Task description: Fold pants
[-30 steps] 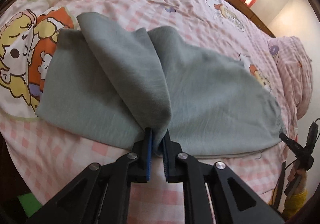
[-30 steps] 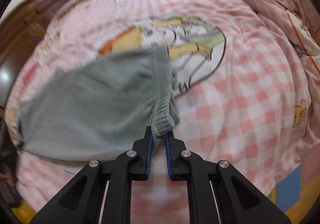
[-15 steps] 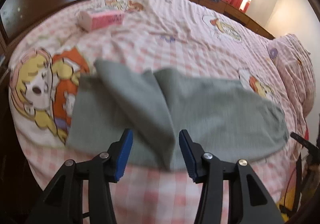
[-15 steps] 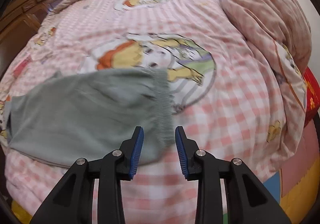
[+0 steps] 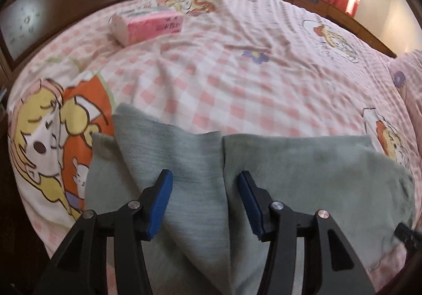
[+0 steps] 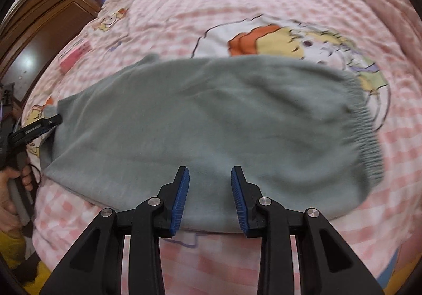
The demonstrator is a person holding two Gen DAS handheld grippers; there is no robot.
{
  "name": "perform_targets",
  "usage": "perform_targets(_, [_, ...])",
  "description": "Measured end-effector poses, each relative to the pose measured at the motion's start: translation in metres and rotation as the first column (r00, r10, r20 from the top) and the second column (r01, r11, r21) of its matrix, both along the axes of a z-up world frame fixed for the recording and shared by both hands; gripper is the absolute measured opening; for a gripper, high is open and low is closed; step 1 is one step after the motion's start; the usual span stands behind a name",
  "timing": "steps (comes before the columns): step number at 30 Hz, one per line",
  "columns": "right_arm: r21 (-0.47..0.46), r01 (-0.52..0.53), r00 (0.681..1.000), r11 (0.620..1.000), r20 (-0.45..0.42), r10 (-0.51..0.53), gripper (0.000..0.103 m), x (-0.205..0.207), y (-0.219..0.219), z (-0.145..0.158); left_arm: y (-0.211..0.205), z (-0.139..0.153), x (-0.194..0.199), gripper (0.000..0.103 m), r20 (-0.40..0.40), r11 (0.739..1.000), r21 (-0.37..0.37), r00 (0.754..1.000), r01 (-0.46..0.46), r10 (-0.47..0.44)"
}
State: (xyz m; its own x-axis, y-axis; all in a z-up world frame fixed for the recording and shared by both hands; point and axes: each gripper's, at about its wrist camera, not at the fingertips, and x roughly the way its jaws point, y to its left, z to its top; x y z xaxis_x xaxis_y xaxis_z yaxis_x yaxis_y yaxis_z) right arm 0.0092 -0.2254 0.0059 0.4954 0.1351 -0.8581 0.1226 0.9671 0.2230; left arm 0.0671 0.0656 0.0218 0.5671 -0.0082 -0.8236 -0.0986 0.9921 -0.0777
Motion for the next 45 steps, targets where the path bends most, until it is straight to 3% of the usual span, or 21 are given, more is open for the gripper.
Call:
perform_targets(1, [0.007,0.001,1.000,1.000,-0.002,-0.001,0.034,0.001,0.003,-0.002,0.002,-0.004,0.001,0.050,-0.001,1.000,-0.010,1.000,-0.006,0.006])
perform_targets(4, [0.034,0.014,1.000,0.999,-0.013,-0.013,0.034,0.002,0.003,-0.009,0.007,-0.007,-0.003,0.020,0.005,0.998,-0.068,1.000,0.008,-0.008])
perform_targets(6, [0.050,0.020,1.000,0.999,-0.022,-0.019,0.034,0.001,0.001,-0.012,0.011,-0.002,-0.009,0.015,0.023,0.994,-0.109,1.000,0.015,-0.012])
perform_targets(8, [0.063,0.024,0.999,0.998,-0.024,-0.023,0.034,0.000,-0.001,-0.014,0.015,0.005,-0.018,0.008,0.048,0.995,-0.098,0.999,0.007,-0.003])
perform_targets(13, [0.064,0.021,0.999,0.998,-0.027,-0.019,0.034,0.001,0.000,-0.016,0.044,0.020,-0.040,0.007,0.090,0.993,-0.105,0.993,-0.061,0.071])
perform_targets(18, [0.051,0.013,0.999,0.999,-0.035,-0.011,0.034,0.004,0.007,-0.019,0.078,0.016,-0.054,0.007,0.062,0.982,-0.126,0.987,-0.138,0.147])
perform_targets(21, [0.040,0.009,0.999,0.999,-0.040,-0.007,0.034,0.006,0.010,-0.020,0.084,0.013,-0.063,0.007,0.034,0.975,-0.186,0.991,-0.122,0.131])
perform_targets(22, [0.037,0.008,0.999,0.999,-0.042,-0.007,0.034,0.007,0.010,-0.021,0.082,0.015,-0.066,0.011,0.038,0.972,-0.208,0.992,-0.108,0.118])
perform_targets(24, [0.034,0.010,0.999,0.999,-0.043,-0.008,0.034,0.007,0.011,-0.022,0.072,0.021,-0.068,0.034,0.053,0.972,-0.227,0.996,-0.065,0.079])
perform_targets(25, [0.035,0.011,0.999,0.999,-0.043,-0.010,0.034,0.007,0.011,-0.023,0.066,0.024,-0.068,0.053,0.061,0.973,-0.227,0.996,-0.046,0.062])
perform_targets(26, [0.036,0.010,0.999,0.999,-0.043,-0.009,0.034,0.007,0.011,-0.023,0.058,0.028,-0.068,0.062,0.073,0.976,-0.217,0.996,-0.024,0.041])
perform_targets(28, [0.040,0.010,0.999,0.999,-0.042,-0.008,0.034,0.008,0.011,-0.023,0.039,0.031,-0.063,0.065,0.083,0.985,-0.173,0.996,0.025,-0.010])
perform_targets(31, [0.051,0.010,0.999,0.999,-0.040,-0.008,0.034,0.006,0.011,-0.021,0.014,0.024,-0.047,0.065,0.049,0.995,-0.081,0.997,0.064,-0.060])
perform_targets(34, [0.061,0.004,0.999,0.998,-0.035,-0.002,0.034,0.004,0.012,-0.019,0.006,0.009,-0.030,0.065,0.034,1.000,-0.011,0.999,0.024,-0.024])
perform_targets(36, [0.063,0.000,0.999,0.998,-0.033,0.002,0.034,0.003,0.012,-0.019,0.011,-0.001,-0.024,0.058,0.024,0.999,0.030,0.999,-0.027,0.026])
perform_targets(38, [0.069,0.000,0.999,0.998,-0.032,0.002,0.034,0.003,0.012,-0.019,0.025,-0.004,-0.024,0.036,0.022,0.996,0.034,0.996,-0.086,0.085])
perform_targets(40, [0.074,0.002,0.999,0.997,-0.034,0.001,0.034,0.003,0.011,-0.020,0.045,-0.002,-0.032,0.036,0.036,0.989,-0.011,0.988,-0.149,0.149])
perform_targets(45, [0.062,-0.009,0.999,0.998,-0.036,0.011,0.034,0.007,0.015,-0.021,0.093,0.005,-0.060,0.033,0.065,0.957,0.005,0.955,-0.289,0.288])
